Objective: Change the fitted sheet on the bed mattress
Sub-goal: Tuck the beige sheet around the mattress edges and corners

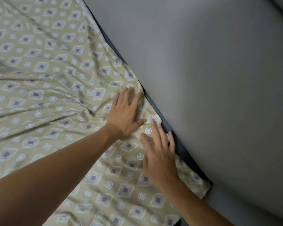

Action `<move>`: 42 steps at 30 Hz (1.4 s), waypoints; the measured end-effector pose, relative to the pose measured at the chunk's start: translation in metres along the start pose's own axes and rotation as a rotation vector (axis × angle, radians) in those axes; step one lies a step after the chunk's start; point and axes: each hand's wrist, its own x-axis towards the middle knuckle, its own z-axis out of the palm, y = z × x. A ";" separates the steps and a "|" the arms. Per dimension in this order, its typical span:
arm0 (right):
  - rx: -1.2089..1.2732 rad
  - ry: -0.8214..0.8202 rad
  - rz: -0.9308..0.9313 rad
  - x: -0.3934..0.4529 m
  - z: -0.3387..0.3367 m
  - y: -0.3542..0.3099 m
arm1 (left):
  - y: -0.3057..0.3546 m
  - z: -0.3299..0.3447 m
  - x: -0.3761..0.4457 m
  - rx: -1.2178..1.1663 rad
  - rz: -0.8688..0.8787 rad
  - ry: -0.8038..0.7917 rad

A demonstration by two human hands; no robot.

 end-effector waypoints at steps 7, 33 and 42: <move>-0.007 -0.120 0.048 0.021 -0.007 -0.006 | -0.012 0.017 -0.019 -0.066 0.154 -0.083; 0.017 -0.071 0.249 -0.015 0.009 0.020 | 0.034 0.005 0.015 0.218 0.223 -0.137; 0.052 0.132 0.356 -0.061 0.032 0.047 | 0.051 0.019 -0.004 0.182 0.126 -0.083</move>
